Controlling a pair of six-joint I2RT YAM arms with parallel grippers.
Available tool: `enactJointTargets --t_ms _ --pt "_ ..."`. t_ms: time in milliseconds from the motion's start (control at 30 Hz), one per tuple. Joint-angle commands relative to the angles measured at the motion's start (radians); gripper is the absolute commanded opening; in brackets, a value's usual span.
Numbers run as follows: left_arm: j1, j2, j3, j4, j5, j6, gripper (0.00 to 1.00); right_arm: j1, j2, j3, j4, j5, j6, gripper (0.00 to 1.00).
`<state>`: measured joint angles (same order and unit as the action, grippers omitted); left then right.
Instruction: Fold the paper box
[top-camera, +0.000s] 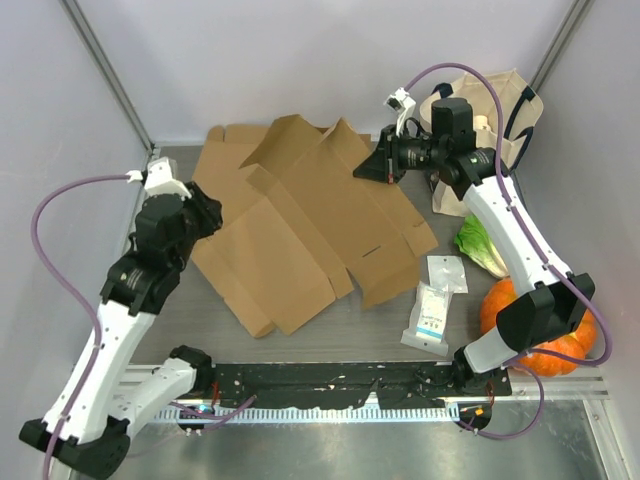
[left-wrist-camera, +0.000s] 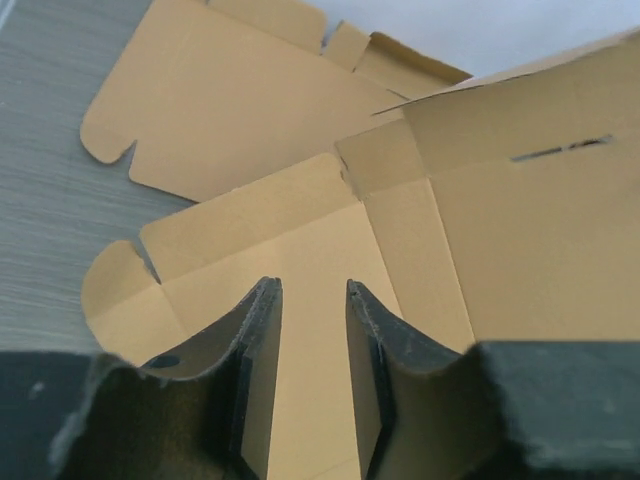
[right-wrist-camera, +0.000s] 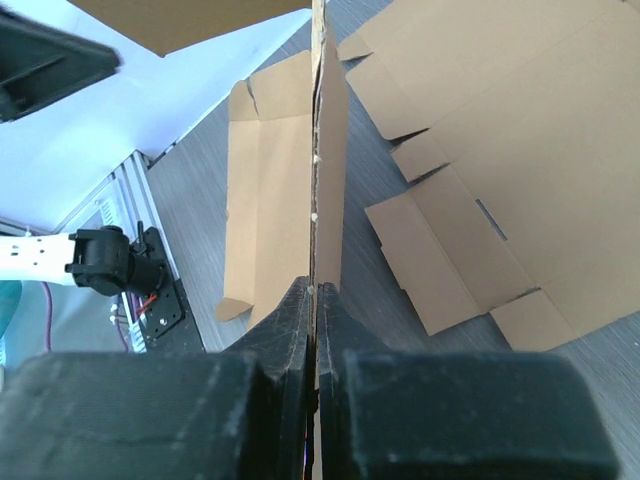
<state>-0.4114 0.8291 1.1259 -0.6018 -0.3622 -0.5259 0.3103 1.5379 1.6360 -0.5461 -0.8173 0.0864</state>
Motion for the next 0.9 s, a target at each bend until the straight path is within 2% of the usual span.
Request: enactJointTargets --t_ms 0,33,67,100,200,233,300,367,467,567,700,867 --pt "0.196 0.106 0.046 0.043 0.177 -0.126 0.30 -0.011 -0.027 0.008 0.084 -0.097 0.030 0.01" --pt "0.256 0.149 0.040 0.077 0.265 -0.150 0.27 -0.013 -0.025 0.012 0.084 -0.100 0.032 0.01" --pt "0.313 0.169 0.035 0.098 0.448 -0.184 0.25 -0.013 -0.025 0.012 0.084 -0.103 0.035 0.01" --pt "0.406 0.188 0.009 0.131 0.524 -0.213 0.23 -0.014 -0.027 0.012 0.084 -0.114 0.033 0.01" --pt "0.570 0.290 -0.047 0.347 0.867 -0.367 0.21 -0.014 -0.032 0.007 0.087 -0.129 0.030 0.01" --pt "0.588 0.320 -0.057 0.463 0.929 -0.449 0.19 -0.014 -0.035 0.005 0.087 -0.132 0.029 0.01" --pt "0.595 0.390 -0.046 0.529 1.027 -0.486 0.16 -0.013 -0.038 0.002 0.087 -0.131 0.027 0.01" --pt "0.595 0.418 -0.041 0.595 1.045 -0.522 0.16 -0.014 -0.041 0.001 0.087 -0.137 0.026 0.01" --pt "0.595 0.438 -0.020 0.605 1.040 -0.520 0.16 -0.014 -0.041 -0.001 0.095 -0.143 0.032 0.01" --pt "0.582 0.485 0.031 0.518 1.040 -0.497 0.15 -0.011 -0.039 -0.010 0.115 -0.144 0.044 0.01" --pt "0.545 0.531 0.109 0.352 0.944 -0.427 0.20 -0.013 -0.039 -0.004 0.126 -0.140 0.053 0.01" --pt "0.508 0.554 0.124 0.333 0.918 -0.421 0.21 -0.013 -0.039 0.007 0.130 -0.140 0.058 0.01"
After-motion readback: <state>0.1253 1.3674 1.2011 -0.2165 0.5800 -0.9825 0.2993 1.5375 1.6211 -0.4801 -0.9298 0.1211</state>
